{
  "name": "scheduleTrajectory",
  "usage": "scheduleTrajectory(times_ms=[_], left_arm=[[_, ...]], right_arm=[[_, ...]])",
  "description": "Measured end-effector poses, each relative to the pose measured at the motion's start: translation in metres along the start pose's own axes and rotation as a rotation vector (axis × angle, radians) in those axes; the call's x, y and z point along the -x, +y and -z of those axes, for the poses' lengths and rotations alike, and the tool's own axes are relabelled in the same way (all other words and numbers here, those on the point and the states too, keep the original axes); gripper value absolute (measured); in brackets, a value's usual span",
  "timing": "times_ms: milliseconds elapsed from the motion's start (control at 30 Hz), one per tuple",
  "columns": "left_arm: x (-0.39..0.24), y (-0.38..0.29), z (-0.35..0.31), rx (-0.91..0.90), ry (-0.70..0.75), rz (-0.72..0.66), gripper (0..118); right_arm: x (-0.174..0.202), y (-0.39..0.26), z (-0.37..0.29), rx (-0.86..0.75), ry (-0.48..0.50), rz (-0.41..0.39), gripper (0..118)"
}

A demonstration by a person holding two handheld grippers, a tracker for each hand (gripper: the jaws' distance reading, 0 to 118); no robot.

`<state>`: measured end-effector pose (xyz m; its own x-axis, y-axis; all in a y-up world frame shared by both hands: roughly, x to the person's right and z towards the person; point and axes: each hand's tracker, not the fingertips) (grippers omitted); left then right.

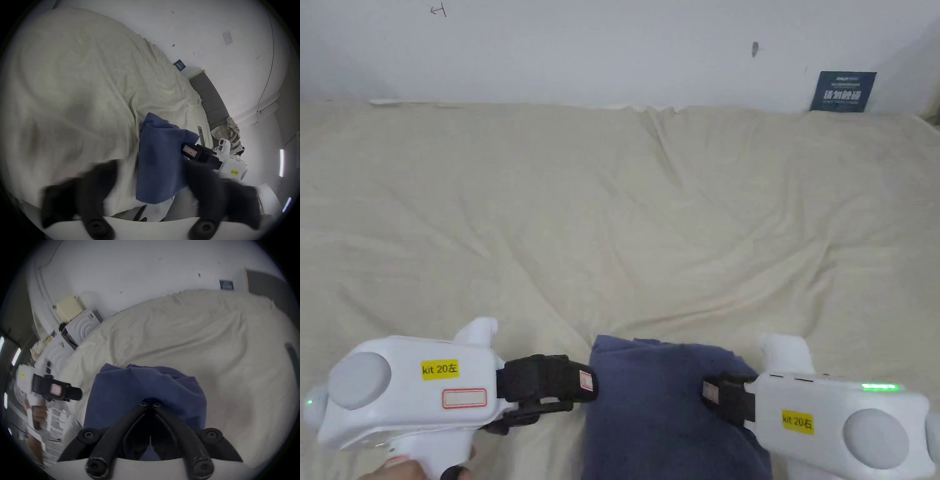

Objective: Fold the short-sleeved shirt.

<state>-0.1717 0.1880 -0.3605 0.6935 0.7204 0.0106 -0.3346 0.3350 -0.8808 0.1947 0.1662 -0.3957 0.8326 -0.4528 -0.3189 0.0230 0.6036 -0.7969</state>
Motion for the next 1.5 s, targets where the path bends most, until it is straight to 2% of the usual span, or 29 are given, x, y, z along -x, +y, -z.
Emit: scheduleTrajectory(times_ms=[200,300,400,467,533,633,700,733,767,800,833,867,900,967,1000,1100,1133,1300,1433,1500], left_arm=[[0.011,0.016,0.037,0.033,-0.038,0.04,117],[0.015,0.018,0.06,0.122,-0.076,0.031,117],[0.002,0.025,0.063,0.083,-0.131,0.104,117],[0.006,0.026,0.08,0.146,-0.177,0.095,117],[-0.001,0.032,0.087,0.147,-0.161,0.085,118],[-0.004,0.033,0.103,0.19,-0.277,0.081,118],[-0.005,0.03,0.11,0.203,-0.196,0.115,117],[-0.007,0.031,0.109,0.203,-0.207,0.124,116],[-0.008,0.032,0.102,0.2,-0.22,0.142,110],[-0.009,0.032,0.099,0.193,-0.203,0.158,96],[-0.005,0.03,0.096,0.191,-0.131,0.173,60],[-0.003,0.032,0.092,0.182,-0.035,0.197,33],[0.002,0.035,0.088,0.17,0.034,0.189,24],[0.023,0.038,0.085,0.188,-0.129,0.036,21],[0.024,0.037,0.085,0.182,-0.142,0.004,20],[0.014,0.032,0.081,0.16,-0.092,0.095,20],[0.013,0.032,0.076,0.15,-0.109,0.079,20],[0.011,0.038,0.042,0.136,-0.142,0.08,19],[0.02,0.042,0.001,0.087,-0.083,0.129,19],[0.034,0.05,-0.026,0.043,0.017,0.146,19]], right_arm=[[-0.01,0.0,0.008,0.0,-0.014,0.012,0],[-0.007,0.003,0.01,0.008,-0.027,-0.022,0],[-0.005,0.003,0.011,0.01,-0.032,-0.038,0],[-0.006,0.003,0.011,0.011,-0.029,-0.043,0],[-0.007,0.003,0.011,0.011,-0.025,-0.042,0],[-0.008,0.002,0.011,0.007,-0.02,-0.04,0],[-0.008,0.002,0.011,0.009,-0.018,-0.039,0],[-0.008,0.002,0.01,0.009,-0.015,-0.037,0],[-0.008,0.003,0.01,0.011,-0.017,-0.035,0],[-0.008,0.004,0.009,0.011,-0.02,-0.035,0],[-0.007,0.004,0.008,0.009,-0.021,-0.035,0],[-0.005,0.005,0.008,0.009,-0.024,-0.041,0],[-0.002,0.007,0.007,0.009,-0.032,-0.043,0],[0.003,0.01,0.005,-0.006,0.01,-0.033,0],[0.008,0.011,0.004,-0.013,0.0,-0.032,0],[0.021,0.016,0.001,-0.024,-0.041,-0.093,0],[0.025,0.017,-0.002,-0.023,-0.049,-0.113,0],[0.039,0.02,-0.019,-0.054,-0.029,-0.129,0],[0.048,0.025,-0.025,-0.076,-0.015,-0.144,0],[0.051,0.026,-0.023,-0.082,-0.017,-0.146,0]])
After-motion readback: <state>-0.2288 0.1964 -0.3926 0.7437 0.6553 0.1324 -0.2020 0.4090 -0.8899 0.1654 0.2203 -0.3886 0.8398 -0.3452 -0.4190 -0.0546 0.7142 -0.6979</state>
